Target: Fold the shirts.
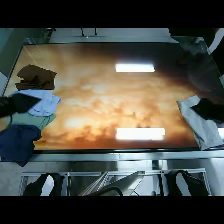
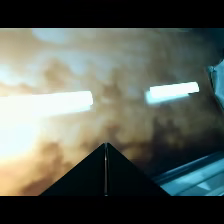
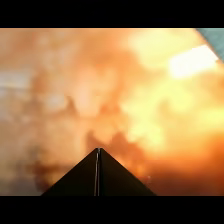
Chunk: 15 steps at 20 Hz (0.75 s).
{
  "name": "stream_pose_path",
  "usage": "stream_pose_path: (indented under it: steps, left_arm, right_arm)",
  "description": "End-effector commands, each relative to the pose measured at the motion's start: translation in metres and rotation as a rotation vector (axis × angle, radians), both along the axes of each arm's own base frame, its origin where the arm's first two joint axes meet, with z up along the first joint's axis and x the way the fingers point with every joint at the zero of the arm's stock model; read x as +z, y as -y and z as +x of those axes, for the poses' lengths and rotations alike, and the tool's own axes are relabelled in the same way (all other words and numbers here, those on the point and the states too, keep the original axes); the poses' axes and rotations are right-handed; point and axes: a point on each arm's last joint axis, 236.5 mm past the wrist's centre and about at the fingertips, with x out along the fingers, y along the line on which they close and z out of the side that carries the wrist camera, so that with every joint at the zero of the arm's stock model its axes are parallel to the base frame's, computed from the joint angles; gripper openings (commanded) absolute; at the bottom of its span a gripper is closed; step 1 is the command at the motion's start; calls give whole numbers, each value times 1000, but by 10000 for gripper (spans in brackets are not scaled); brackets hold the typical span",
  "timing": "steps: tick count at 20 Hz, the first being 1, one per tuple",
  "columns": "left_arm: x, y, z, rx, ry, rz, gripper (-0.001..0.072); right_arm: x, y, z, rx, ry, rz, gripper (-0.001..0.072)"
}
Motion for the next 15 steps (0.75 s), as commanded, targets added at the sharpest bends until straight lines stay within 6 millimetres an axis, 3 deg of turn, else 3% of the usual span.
stream_pose_path:
  steps: [1, 4, 7, 15]
  left_arm:
    - [-60, 20, -51, 0, -115, -30, 10]
    - [-91, 30, -73, 0, -159, -53, 11]
    - [-106, 35, -83, 4, -176, -60, 12]
    - [-113, 38, -88, 4, -180, -69, 12]
  right_arm:
    - [-20, -80, -29, 235, -10, 28, 17]
    - [-28, -107, -39, 331, -21, 34, 17]
    - [-31, -115, -51, 371, -59, 49, 17]
    - [-31, -115, -51, 371, -60, 50, 17]
